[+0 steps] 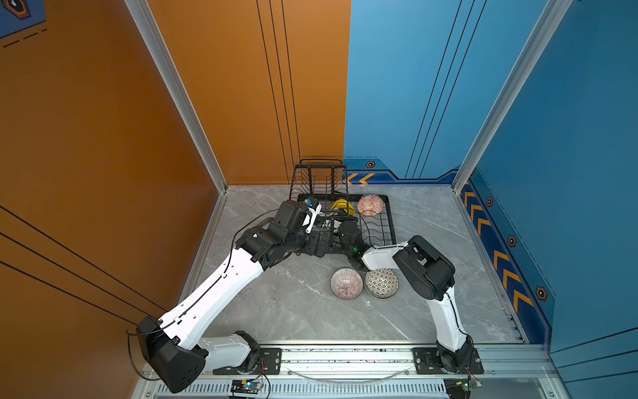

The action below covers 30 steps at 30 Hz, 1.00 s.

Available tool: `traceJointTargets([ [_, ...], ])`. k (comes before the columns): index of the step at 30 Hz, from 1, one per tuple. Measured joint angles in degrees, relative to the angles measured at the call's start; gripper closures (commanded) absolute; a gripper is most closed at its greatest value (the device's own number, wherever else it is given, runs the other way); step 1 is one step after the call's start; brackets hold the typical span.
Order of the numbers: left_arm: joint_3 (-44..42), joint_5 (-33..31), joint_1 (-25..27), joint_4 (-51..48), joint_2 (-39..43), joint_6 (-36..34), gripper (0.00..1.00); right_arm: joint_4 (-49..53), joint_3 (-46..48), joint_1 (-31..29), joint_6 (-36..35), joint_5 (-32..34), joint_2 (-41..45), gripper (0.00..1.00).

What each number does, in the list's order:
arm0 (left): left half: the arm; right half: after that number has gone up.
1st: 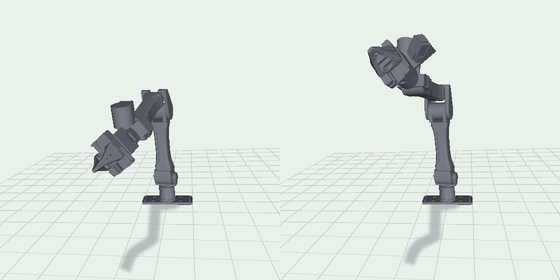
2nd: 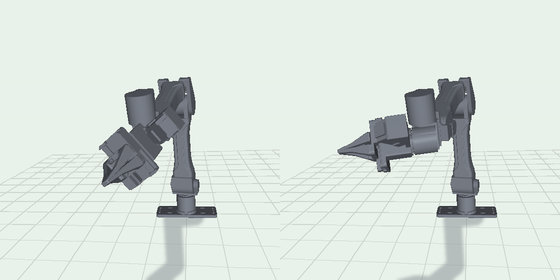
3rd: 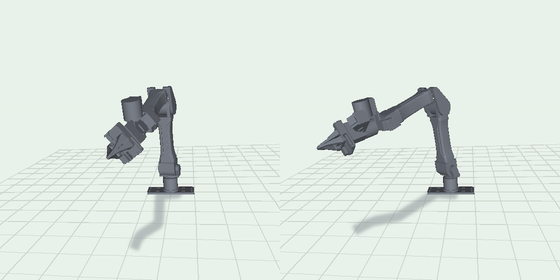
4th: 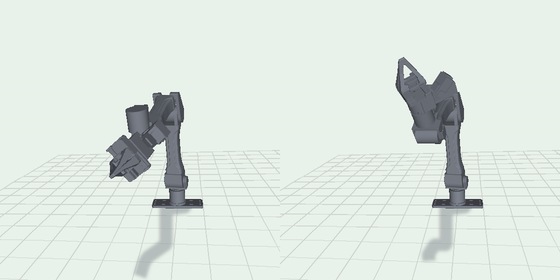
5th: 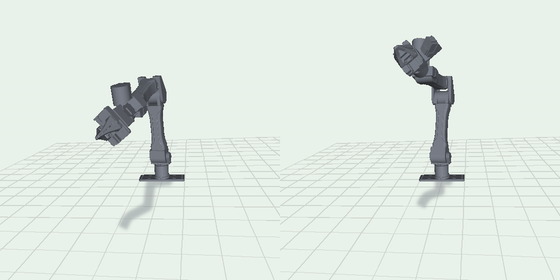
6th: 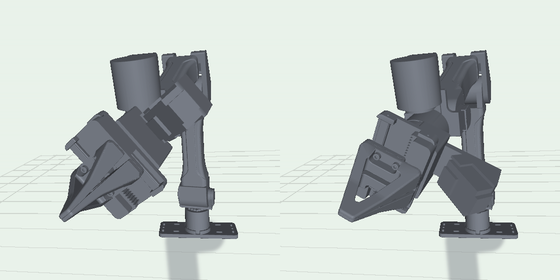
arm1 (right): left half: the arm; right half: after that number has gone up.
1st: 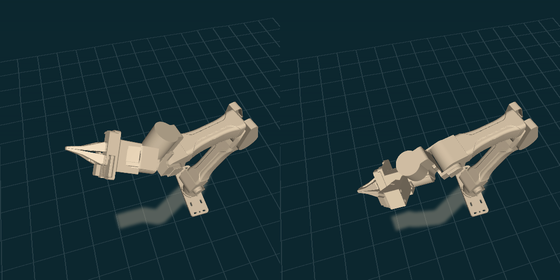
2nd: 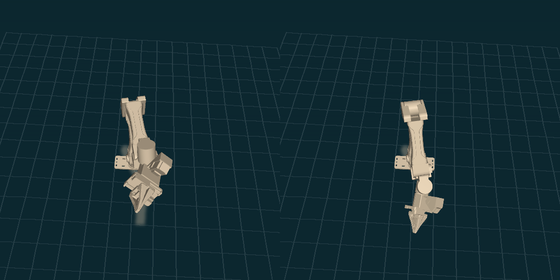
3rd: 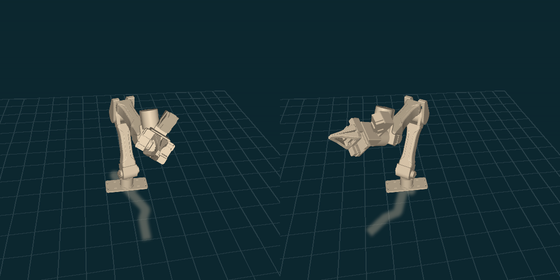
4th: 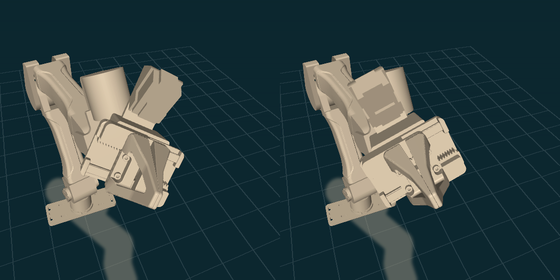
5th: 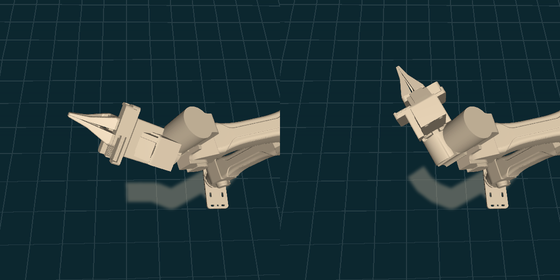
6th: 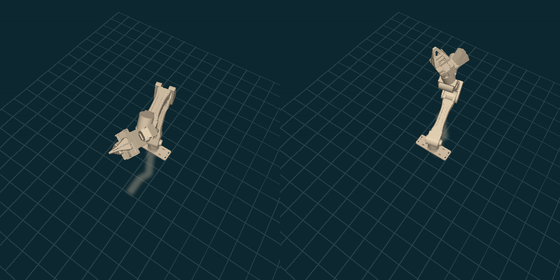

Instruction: Load the bowls into the dish rack

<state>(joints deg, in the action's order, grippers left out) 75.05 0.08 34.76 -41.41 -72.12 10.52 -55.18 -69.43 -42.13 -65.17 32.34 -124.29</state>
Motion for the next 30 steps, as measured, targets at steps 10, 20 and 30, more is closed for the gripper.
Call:
traceJointTargets([
  [10, 0.0, 0.0, -0.3, 0.0, 0.0, 0.0, 0.02, -1.5, 0.6, 0.6, 0.0, -1.1, -0.2, 1.00],
  [20, 0.0, 0.0, -0.3, 0.0, -0.1, 0.0, 0.02, -3.0, 5.1, 2.8, 0.0, -2.4, 2.2, 1.00],
  [30, 0.0, 0.0, -0.5, 0.0, -0.1, 0.0, 0.02, -3.8, 5.5, 3.0, -1.5, -3.4, 2.5, 1.00],
])
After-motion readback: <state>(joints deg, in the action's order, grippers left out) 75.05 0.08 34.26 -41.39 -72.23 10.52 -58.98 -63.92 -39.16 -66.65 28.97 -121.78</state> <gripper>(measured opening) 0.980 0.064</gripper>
